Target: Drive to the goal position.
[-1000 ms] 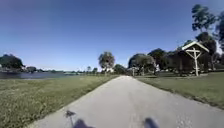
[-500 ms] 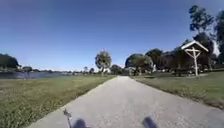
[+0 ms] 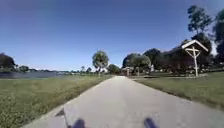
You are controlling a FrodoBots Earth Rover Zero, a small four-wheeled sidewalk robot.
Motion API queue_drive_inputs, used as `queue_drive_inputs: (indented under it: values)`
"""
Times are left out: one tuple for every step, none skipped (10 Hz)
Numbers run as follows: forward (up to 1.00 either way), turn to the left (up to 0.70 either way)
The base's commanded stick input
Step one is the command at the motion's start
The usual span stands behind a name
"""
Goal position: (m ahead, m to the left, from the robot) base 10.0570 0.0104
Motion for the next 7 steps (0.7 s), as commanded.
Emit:
queue_drive_inputs:
  values:
    - [0.85, 0.34]
    - [0.85, 0.34]
    - [0.85, 0.32]
    - [0.85, 0.15]
    - [0.85, 0.0]
    - [0.85, 0.0]
    - [0.85, 0.0]
